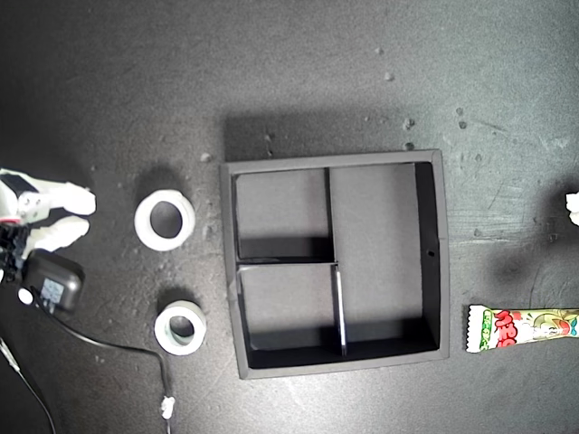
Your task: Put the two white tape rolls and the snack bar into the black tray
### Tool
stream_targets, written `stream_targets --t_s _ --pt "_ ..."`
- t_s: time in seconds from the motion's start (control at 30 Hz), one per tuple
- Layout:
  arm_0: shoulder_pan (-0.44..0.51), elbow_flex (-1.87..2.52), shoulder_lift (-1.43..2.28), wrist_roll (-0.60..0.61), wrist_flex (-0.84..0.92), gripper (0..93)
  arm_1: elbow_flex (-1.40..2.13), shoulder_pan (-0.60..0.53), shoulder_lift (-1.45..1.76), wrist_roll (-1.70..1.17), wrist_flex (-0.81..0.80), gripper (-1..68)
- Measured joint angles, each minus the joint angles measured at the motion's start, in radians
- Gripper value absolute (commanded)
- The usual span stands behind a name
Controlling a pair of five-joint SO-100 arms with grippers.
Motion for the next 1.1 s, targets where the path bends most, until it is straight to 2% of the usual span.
stream_targets --t_s 0.2,0.57,0.7,0.87,1.0,1.1 --pt "-0.002 0.0 0.0 -0.061 0.0 0.9 0.0 0.095 -0.002 0.008 0.0 2.3" --pt "-0.002 0.0 0.0 -0.071 0.0 0.3 0.0 0.1 -0.002 0.009 0.0 2.3" --pt "-0.002 0.0 0.0 -0.034 -0.014 0.2 0.0 0.1 -0.002 0.049 0.006 2.3" --pt "0.002 0.0 0.0 -0.135 -0.026 0.1 0.0 0.058 -0.008 0.067 -0.074 2.3" --pt "0.061 0.0 0.0 0.0 -0.121 0.6 0.0 0.002 -0.009 -0.064 -0.222 -0.2" --pt "0.107 0.0 0.0 0.124 -0.21 7.3 0.0 -0.032 -0.009 -0.175 -0.291 -0.2"
